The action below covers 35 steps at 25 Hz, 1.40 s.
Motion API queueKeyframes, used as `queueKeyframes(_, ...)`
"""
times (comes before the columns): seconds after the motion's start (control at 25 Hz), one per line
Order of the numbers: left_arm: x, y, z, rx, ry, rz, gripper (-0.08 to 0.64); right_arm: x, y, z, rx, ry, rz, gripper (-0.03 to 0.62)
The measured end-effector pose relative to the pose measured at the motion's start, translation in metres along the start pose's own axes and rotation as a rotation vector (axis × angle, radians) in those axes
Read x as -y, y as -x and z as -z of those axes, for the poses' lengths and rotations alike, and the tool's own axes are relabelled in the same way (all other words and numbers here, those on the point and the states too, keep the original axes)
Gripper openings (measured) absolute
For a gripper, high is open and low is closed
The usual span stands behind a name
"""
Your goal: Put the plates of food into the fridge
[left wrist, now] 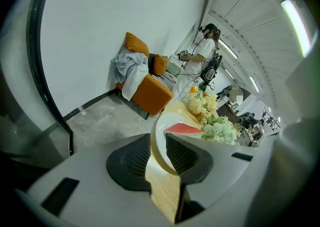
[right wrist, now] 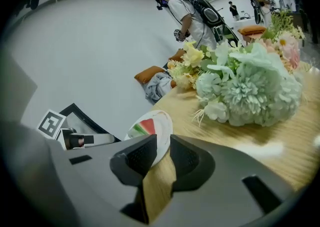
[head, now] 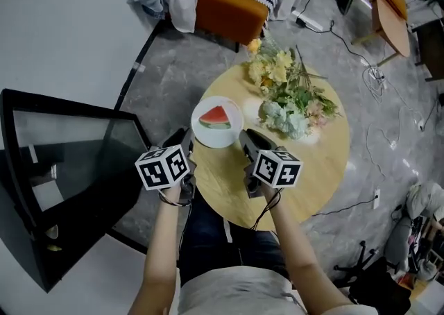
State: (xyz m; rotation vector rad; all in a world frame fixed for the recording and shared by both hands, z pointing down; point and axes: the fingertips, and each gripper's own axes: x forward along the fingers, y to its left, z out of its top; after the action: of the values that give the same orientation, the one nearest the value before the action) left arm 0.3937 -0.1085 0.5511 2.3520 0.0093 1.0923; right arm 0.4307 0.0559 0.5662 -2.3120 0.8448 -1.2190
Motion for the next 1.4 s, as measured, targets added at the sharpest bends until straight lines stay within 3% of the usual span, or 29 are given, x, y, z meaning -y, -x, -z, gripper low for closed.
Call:
queueKeyframes(0.6, -0.003, -0.032, 0.005, -0.095, 0.077, 0.075, 0.08, 0.011, -0.012, -0.001, 0.002, -0.161, -0.008, 0.071)
queueKeyframes(0.92, -0.006, -0.032, 0.004, -0.131, 0.1, 0.103, 0.08, 0.011, -0.019, 0.001, -0.055, -0.374, -0.057, 0.071)
queueKeyframes(1.08, -0.005, -0.033, 0.004, -0.149, 0.108, 0.116, 0.08, 0.011, -0.021, 0.004, -0.06, -0.42, -0.06, 0.071)
queueKeyframes(1.32, -0.004, -0.032, 0.004, -0.152, 0.127, 0.121, 0.08, -0.003, -0.026, 0.009, -0.058, -0.583, -0.134, 0.071)
queueKeyframes(1.4, -0.005, -0.031, 0.004, -0.153, 0.139, 0.126, 0.078, -0.004, -0.026, 0.009, -0.062, -0.588, -0.136, 0.069)
